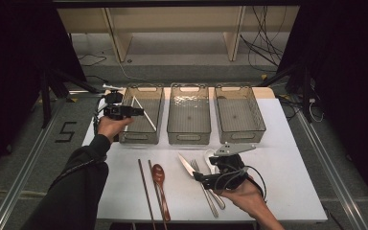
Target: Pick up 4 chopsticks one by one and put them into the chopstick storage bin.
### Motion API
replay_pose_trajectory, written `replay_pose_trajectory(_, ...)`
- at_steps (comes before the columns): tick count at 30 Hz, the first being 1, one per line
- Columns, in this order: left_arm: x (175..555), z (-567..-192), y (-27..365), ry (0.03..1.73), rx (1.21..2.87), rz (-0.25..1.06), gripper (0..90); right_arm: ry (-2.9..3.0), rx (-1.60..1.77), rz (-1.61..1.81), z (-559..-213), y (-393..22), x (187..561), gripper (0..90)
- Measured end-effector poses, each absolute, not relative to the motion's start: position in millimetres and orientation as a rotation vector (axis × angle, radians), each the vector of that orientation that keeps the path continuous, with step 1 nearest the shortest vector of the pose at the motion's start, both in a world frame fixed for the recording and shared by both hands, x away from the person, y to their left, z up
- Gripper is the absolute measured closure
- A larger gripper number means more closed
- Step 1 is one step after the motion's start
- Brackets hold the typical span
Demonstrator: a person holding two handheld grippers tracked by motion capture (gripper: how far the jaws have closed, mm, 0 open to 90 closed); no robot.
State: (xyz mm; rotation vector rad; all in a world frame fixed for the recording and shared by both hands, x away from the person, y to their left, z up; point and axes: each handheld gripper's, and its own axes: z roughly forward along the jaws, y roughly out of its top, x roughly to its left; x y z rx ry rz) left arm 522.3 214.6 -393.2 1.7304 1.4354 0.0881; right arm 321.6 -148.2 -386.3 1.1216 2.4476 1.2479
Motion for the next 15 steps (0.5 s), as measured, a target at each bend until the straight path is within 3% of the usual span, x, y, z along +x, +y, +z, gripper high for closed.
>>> replay_pose_trajectory(15,453.3,-379.7,217.3,1.17,1.841,0.131,37.0,2.449,1.116,1.244,-385.9,-147.6,321.1,24.9)
